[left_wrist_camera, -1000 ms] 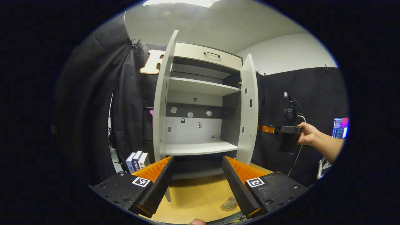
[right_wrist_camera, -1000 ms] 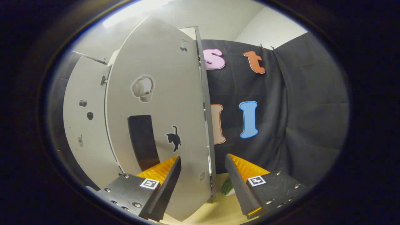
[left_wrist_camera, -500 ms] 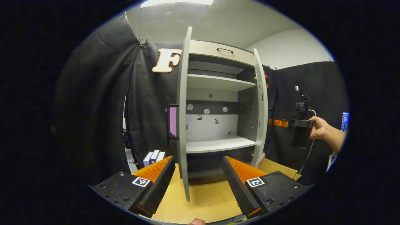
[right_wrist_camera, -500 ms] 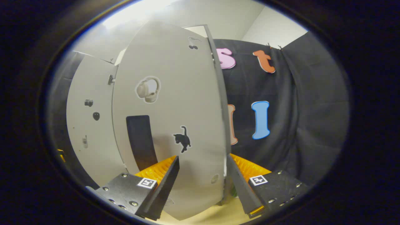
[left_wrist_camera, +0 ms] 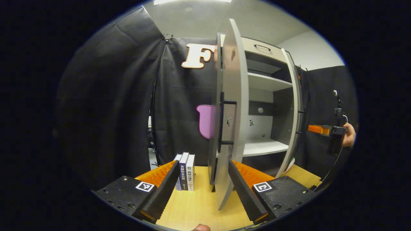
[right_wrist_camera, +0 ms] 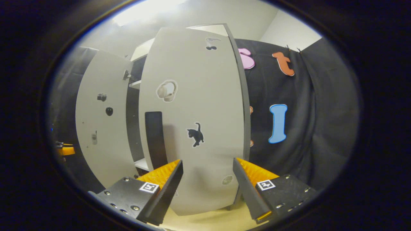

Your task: Grasp the bottle in the cabinet with the left hand and place it on the coaster, then close the right door with the right hand and the left door with the left hand.

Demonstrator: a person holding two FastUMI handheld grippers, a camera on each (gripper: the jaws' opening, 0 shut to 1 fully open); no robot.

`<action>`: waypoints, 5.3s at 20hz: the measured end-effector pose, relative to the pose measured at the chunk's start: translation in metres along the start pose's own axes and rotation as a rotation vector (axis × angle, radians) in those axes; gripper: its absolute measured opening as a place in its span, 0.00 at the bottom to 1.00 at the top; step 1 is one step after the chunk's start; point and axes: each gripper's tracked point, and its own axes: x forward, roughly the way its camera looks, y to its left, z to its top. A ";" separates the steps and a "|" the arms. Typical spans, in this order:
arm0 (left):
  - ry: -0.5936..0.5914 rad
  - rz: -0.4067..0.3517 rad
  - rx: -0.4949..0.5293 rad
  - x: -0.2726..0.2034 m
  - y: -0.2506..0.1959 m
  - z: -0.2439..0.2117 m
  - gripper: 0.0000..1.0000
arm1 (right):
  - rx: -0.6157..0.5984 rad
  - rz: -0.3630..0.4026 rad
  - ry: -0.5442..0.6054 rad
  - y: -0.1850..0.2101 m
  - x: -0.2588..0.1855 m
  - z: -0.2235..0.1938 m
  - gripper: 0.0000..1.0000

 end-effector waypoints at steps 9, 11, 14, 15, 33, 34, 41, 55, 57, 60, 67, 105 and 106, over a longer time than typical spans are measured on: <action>-0.044 0.021 0.038 0.055 0.031 0.035 0.92 | 0.019 0.012 -0.011 0.011 -0.068 0.008 0.94; -0.056 0.024 0.037 0.062 0.032 0.042 0.92 | 0.004 0.002 -0.007 0.008 -0.090 0.009 0.98; -0.072 0.012 0.040 0.066 0.027 0.052 0.96 | -0.004 -0.015 -0.021 0.005 -0.121 0.015 0.98; -0.063 -0.001 0.056 0.069 0.024 0.053 0.95 | 0.007 -0.024 -0.014 0.007 -0.134 0.015 0.98; 0.035 0.072 0.026 0.075 -0.024 0.041 0.89 | 0.026 0.028 -0.079 0.052 -0.252 0.022 0.98; 0.039 0.064 0.024 0.075 -0.028 0.040 0.85 | 0.024 0.029 -0.074 0.053 -0.250 0.020 0.98; 0.052 0.045 -0.011 0.082 -0.050 0.038 0.85 | -0.028 0.034 -0.052 0.055 -0.244 0.013 0.96; 0.041 0.004 -0.065 0.107 -0.086 0.029 0.91 | -0.084 0.021 0.010 0.054 -0.216 0.000 0.98; 0.027 -0.007 -0.034 0.111 -0.092 0.031 0.91 | -0.083 0.019 0.005 0.054 -0.212 0.000 0.96; 0.021 -0.014 -0.001 0.115 -0.099 0.031 0.91 | -0.086 0.029 0.005 0.058 -0.204 0.000 0.98; 0.009 -0.032 0.023 0.111 -0.118 0.033 0.95 | -0.116 0.029 0.016 0.059 -0.198 -0.003 0.98; -0.108 -0.165 -0.049 -0.024 -0.223 0.103 0.96 | 0.022 -0.117 -0.131 0.048 -0.270 0.051 0.98; -0.101 -0.172 -0.048 -0.023 -0.223 0.101 0.96 | 0.023 -0.130 -0.140 0.046 -0.267 0.057 0.98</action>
